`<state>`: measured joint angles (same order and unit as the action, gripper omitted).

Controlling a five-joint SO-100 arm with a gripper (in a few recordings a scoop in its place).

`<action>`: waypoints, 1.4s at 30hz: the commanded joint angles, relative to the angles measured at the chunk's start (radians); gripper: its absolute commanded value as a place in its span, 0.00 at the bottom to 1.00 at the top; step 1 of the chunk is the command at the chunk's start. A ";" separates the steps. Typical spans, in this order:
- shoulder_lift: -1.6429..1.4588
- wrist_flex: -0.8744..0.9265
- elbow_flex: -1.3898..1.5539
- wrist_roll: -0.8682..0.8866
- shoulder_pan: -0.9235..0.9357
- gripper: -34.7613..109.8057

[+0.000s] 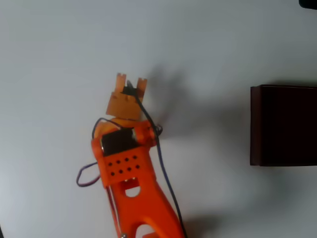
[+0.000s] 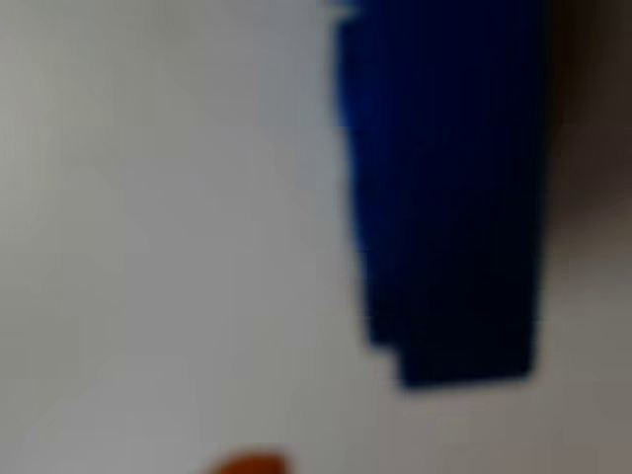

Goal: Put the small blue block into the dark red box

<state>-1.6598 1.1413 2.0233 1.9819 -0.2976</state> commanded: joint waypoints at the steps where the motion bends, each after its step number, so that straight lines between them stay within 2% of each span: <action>1: 0.008 0.008 -0.063 0.005 -0.012 0.43; 14: 0.104 -0.080 -0.087 -0.055 0.012 0.42; 17: 0.146 -0.091 -0.115 -0.067 0.015 0.38; 21: 0.163 -0.144 -0.101 -0.124 0.037 0.24; 28: 0.138 -0.152 -0.109 -0.305 0.104 0.24; 32: 0.005 -0.060 -0.117 -0.528 0.219 0.24; 37: -0.238 0.032 -0.123 -0.985 0.454 0.24; 42: -0.446 0.002 -0.029 -1.338 0.718 0.24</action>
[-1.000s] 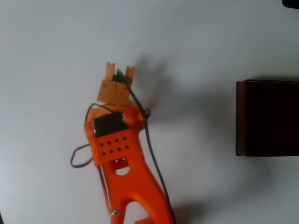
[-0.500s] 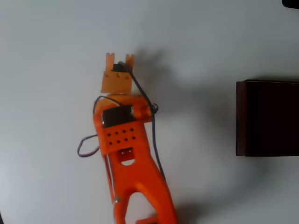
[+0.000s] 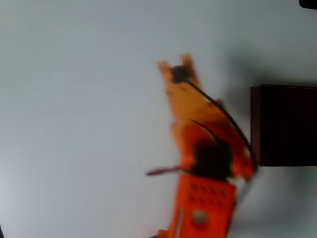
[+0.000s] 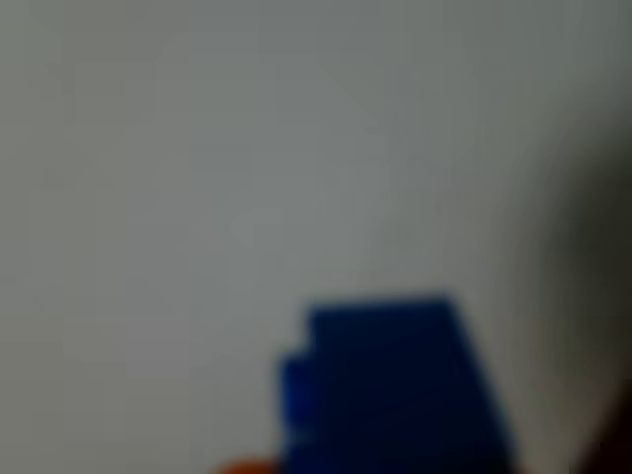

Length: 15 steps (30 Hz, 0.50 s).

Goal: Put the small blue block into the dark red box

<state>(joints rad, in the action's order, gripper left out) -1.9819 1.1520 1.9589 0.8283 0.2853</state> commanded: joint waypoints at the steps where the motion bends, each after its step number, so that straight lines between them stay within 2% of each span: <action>1: -0.149 -0.041 0.060 -0.241 0.178 0.24; 7: -0.152 -0.339 0.196 -0.451 0.364 0.24; 12: 0.084 -0.486 0.138 -0.563 0.414 0.24; 15: 0.256 -0.506 0.054 -0.623 0.431 0.31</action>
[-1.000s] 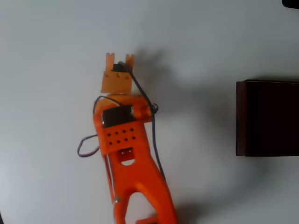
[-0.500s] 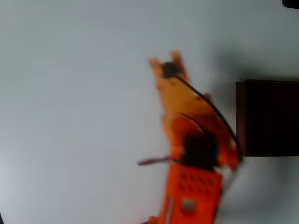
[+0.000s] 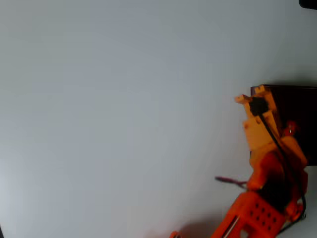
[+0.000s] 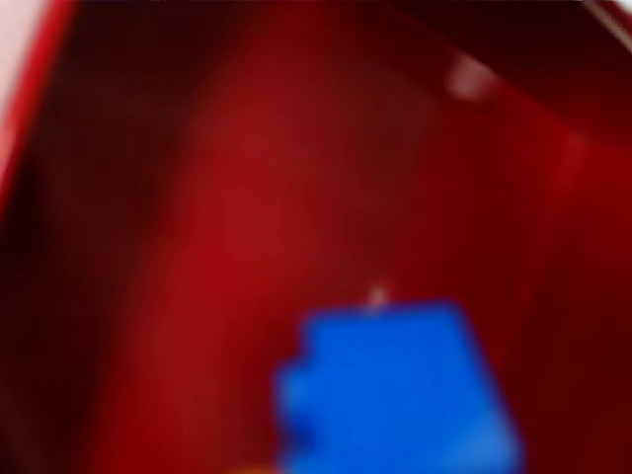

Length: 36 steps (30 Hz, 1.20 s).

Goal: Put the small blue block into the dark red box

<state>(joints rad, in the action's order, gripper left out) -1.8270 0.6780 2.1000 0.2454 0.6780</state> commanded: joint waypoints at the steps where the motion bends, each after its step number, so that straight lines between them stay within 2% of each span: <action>1: 0.137 -0.032 -0.100 -0.048 0.046 0.35; 3: 0.144 -0.034 -0.077 -0.072 0.054 0.40; 6: 0.025 -0.011 0.005 -0.129 0.046 0.42; 12: -0.463 0.187 0.178 -0.123 -0.043 0.41; 18: -0.996 0.391 0.374 -0.167 -0.279 0.40; 24: -1.522 0.609 0.575 -0.209 -0.598 0.28; 26: -1.525 0.667 0.589 -0.239 -0.744 0.24; 31: -1.529 0.663 0.744 -0.273 -1.062 0.24; 36: -1.531 0.673 0.871 -0.258 -1.204 0.24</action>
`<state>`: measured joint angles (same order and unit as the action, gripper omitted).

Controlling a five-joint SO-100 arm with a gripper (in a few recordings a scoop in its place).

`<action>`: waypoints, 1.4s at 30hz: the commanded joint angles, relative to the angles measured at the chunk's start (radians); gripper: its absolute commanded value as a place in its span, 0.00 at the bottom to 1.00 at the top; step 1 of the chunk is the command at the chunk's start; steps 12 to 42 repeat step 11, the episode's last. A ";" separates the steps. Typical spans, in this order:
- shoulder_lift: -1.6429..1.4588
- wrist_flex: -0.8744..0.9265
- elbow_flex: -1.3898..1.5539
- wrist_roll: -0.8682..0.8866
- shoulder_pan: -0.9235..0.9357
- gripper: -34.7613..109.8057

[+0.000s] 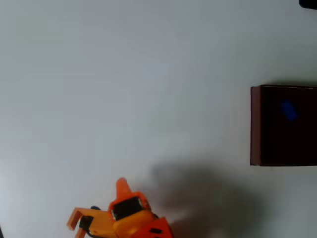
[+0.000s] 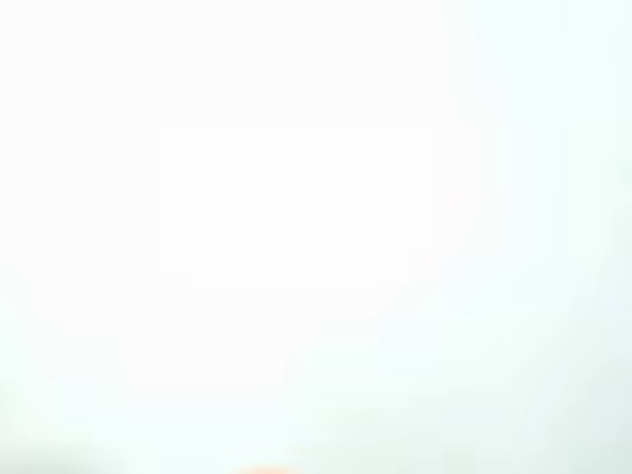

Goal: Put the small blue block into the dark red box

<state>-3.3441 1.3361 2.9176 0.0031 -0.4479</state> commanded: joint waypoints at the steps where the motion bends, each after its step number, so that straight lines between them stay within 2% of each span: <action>1: -0.014 0.014 0.080 -0.015 -0.086 0.24; 42: -0.015 0.014 0.087 -0.018 -0.098 0.24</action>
